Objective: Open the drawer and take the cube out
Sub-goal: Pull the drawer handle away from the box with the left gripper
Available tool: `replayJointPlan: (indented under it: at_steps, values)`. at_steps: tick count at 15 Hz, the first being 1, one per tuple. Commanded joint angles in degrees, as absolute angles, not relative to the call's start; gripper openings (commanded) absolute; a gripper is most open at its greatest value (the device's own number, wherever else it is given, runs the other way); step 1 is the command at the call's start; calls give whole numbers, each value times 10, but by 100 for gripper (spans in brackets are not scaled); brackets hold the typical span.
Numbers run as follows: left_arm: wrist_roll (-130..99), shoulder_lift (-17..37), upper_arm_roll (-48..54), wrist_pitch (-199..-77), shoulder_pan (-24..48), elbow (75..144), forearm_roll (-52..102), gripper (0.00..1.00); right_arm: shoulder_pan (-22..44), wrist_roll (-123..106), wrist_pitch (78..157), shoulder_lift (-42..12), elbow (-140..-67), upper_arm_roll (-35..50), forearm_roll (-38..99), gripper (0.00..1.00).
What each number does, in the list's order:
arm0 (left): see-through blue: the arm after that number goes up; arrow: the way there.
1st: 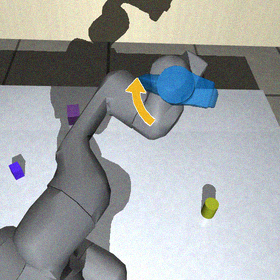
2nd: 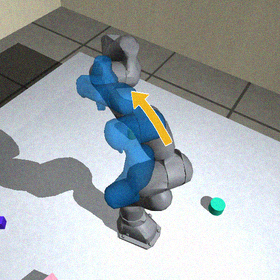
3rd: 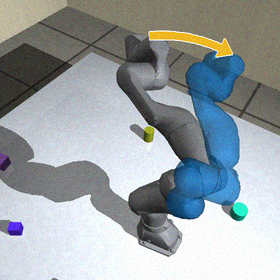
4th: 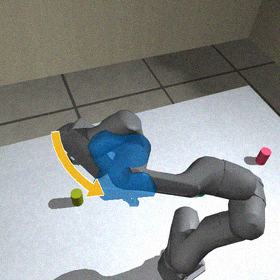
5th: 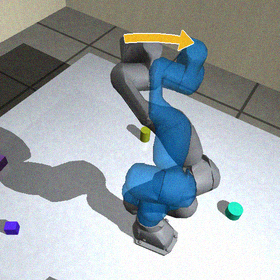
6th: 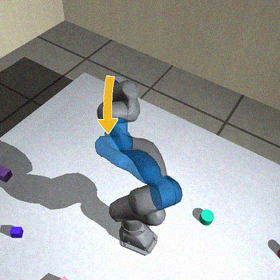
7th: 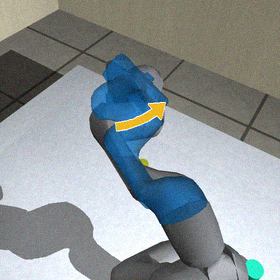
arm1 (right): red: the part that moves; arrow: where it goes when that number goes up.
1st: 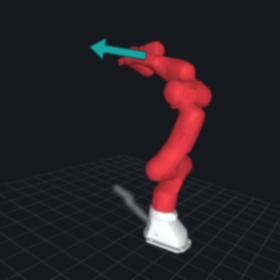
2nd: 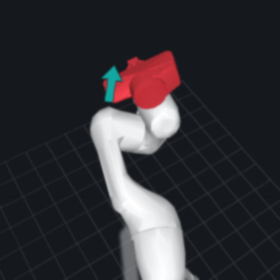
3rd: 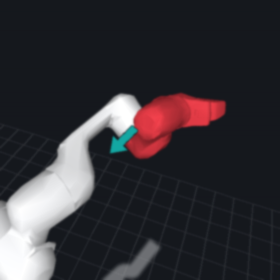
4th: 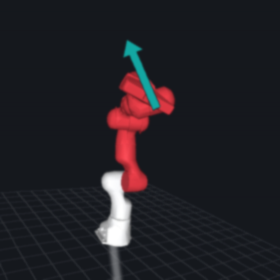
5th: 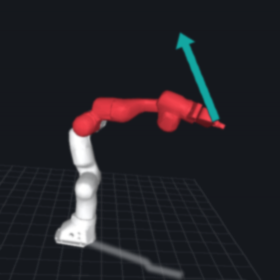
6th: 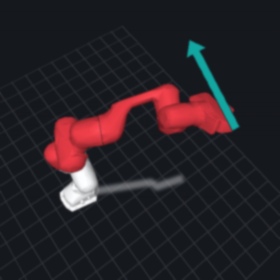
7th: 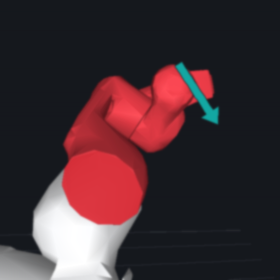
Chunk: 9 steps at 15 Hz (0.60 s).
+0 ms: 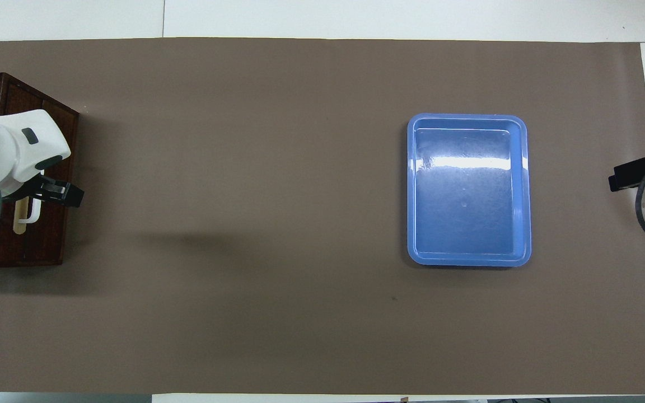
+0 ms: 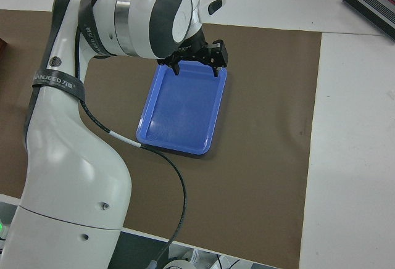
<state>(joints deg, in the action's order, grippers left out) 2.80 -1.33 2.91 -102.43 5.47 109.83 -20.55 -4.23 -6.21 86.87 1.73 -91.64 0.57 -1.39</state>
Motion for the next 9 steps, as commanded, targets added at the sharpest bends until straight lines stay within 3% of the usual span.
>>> replayJointPlan:
  at_steps: [1, 9]
  values:
    - [-36, 1, 24, -1061, 68, 1132, -249, 100, -51, -72, 875, 17, -918, 13, -12, 100]
    - [-54, 58, 22, -1160, 60, 1137, -308, 100, -49, -73, 874, 18, -920, 12, -13, 100]
